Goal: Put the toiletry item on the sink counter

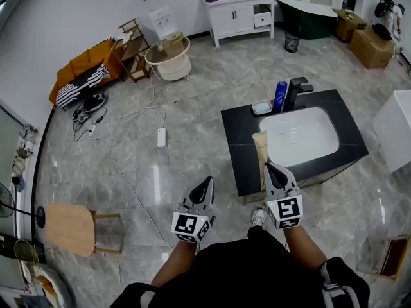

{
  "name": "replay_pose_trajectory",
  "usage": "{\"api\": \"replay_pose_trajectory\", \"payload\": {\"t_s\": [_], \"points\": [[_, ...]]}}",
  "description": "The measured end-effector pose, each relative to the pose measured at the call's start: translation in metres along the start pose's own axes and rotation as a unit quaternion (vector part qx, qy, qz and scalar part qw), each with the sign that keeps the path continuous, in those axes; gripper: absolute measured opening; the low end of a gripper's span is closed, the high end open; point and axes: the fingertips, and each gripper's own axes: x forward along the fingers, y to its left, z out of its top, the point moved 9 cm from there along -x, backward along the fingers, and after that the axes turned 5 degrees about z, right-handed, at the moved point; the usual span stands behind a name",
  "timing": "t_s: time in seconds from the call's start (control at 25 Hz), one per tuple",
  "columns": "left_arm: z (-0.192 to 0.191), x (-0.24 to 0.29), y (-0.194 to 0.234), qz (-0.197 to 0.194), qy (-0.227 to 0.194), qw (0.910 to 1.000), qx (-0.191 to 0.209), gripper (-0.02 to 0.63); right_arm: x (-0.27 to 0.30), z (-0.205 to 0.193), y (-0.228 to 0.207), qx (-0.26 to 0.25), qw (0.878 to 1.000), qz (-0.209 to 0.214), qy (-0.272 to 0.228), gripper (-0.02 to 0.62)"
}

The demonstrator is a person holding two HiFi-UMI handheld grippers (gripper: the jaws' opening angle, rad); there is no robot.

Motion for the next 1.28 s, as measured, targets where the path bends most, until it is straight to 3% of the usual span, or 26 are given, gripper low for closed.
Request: {"api": "replay_pose_trajectory", "payload": {"t_s": [0.6,1.28], "points": [[0.008,0.106,-0.002,0.061,0.002,0.9982,0.0,0.008,0.087,-0.003,-0.085,-0.014,0.997,0.073,0.019,0.008],[-0.006,0.131,0.064,0.081,0.02,0.9965,0.007,0.008,0.17,-0.013,-0.082,-0.001,0.994,0.071,0.078,0.008]]}}
